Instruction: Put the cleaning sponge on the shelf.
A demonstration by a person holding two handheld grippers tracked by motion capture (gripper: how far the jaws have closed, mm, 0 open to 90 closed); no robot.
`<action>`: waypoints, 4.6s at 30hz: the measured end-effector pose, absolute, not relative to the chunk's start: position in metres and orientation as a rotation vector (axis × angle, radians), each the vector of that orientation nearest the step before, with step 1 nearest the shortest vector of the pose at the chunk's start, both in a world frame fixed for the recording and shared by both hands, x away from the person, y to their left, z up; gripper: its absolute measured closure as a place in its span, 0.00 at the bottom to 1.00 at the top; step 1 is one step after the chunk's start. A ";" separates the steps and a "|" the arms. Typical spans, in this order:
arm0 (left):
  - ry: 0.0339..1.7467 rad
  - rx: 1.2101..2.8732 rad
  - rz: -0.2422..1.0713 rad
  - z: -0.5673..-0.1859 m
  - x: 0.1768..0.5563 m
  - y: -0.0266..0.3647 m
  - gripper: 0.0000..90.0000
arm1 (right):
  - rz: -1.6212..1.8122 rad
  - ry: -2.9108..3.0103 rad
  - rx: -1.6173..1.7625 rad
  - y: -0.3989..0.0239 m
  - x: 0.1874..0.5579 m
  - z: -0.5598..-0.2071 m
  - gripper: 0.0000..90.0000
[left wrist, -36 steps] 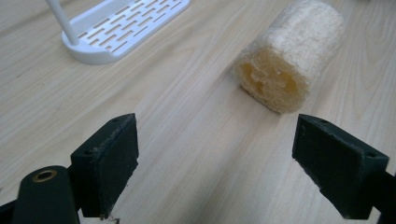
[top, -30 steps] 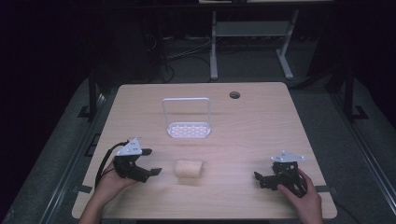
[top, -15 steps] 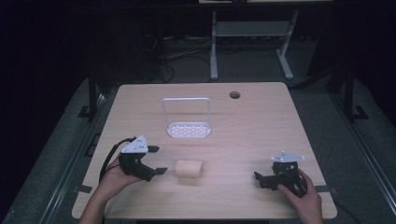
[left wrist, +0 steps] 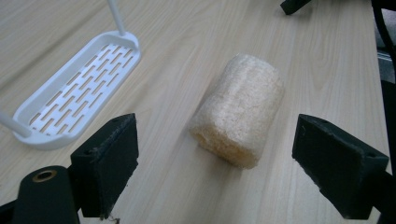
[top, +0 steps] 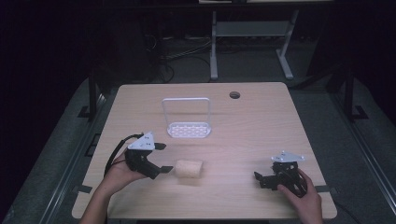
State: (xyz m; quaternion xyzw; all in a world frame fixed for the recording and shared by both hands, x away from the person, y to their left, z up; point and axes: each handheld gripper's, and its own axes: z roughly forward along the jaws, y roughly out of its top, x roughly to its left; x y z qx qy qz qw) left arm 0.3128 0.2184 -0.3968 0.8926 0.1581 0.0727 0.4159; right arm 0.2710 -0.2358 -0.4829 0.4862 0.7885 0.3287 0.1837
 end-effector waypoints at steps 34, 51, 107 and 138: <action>0.244 2.304 0.093 -0.399 0.331 0.179 0.16 | 0.927 2.223 1.372 -0.236 0.271 -0.483 0.01; 0.159 2.363 0.043 -0.409 0.335 0.157 0.16 | 0.927 2.224 1.371 -0.236 0.271 -0.483 0.01; 0.054 2.539 0.042 -0.444 0.334 0.134 0.26 | 0.927 2.224 1.371 -0.236 0.271 -0.483 0.01; 0.266 2.474 0.079 -0.441 0.329 0.145 0.35 | 0.927 2.223 1.370 -0.236 0.271 -0.483 0.01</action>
